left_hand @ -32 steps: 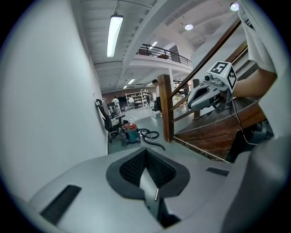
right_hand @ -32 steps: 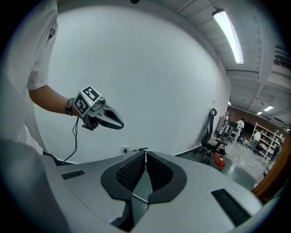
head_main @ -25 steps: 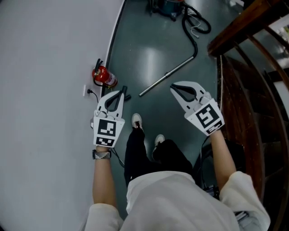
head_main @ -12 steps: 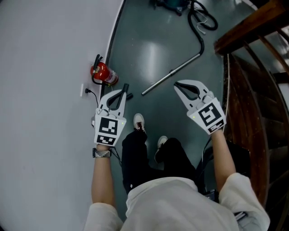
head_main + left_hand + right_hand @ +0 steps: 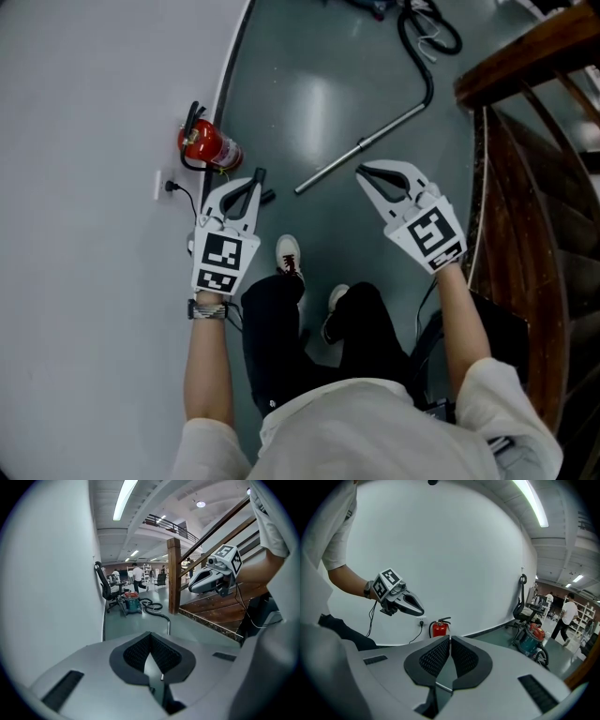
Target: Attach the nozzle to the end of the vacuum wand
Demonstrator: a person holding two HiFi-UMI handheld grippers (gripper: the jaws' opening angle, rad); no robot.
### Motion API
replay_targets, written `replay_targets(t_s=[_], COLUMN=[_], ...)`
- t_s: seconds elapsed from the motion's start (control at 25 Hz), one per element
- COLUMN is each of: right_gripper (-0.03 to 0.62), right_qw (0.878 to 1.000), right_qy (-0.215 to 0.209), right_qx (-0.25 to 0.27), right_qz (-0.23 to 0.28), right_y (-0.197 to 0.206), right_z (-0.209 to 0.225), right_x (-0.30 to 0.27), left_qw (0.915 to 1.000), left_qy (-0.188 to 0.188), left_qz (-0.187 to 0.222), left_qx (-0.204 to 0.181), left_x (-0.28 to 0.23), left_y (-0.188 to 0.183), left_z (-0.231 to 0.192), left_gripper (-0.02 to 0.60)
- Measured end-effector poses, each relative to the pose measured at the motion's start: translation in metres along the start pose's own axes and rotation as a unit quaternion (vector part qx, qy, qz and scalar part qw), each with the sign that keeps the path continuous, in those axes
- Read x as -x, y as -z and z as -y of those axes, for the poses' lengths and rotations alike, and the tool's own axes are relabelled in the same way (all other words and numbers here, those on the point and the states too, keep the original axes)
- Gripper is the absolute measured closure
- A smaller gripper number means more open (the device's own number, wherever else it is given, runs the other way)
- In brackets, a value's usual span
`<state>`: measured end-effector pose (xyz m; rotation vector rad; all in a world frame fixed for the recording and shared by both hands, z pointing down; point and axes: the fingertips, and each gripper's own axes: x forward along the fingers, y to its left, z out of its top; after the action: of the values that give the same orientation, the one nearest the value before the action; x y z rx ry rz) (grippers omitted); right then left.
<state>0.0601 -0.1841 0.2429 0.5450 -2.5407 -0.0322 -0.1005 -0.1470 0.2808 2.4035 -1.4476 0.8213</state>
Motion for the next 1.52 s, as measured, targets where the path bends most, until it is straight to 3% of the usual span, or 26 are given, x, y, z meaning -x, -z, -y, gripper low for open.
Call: replay_targets(t_s=[0.68,1.16,1.4,1.52], right_gripper=[0.563,0.563,0.563,0.563], right_qw=[1.0,1.0,0.999,0.998], right_qy=[-0.008,-0.015,-0.033,-0.063], right_qx=[0.001,0.013,0.022,0.025], right_qz=[-0.01,0.004,0.004,0.013], right_y=[0.129,0.211,0.253,0.27], right_z=[0.0,-0.01,-0.014,-0.018], right_x=[-0.099,-0.175,-0.209,-0.225], left_qw=[0.9995,0.9998,0.9998,0.9997], left_qy=[0.013,0.005,0.004,0.013], left_qz=[-0.011,-0.02,-0.021,-0.021], left_qx=[0.028,0.008,0.003,0.0], left_x=[-0.105,-0.171,-0.201,-0.215], left_y=[0.127,0.224,0.264,0.28], left_z=[-0.015,-0.026,-0.027,-0.025], left_gripper=[0.583,0.583,0.583,0.583])
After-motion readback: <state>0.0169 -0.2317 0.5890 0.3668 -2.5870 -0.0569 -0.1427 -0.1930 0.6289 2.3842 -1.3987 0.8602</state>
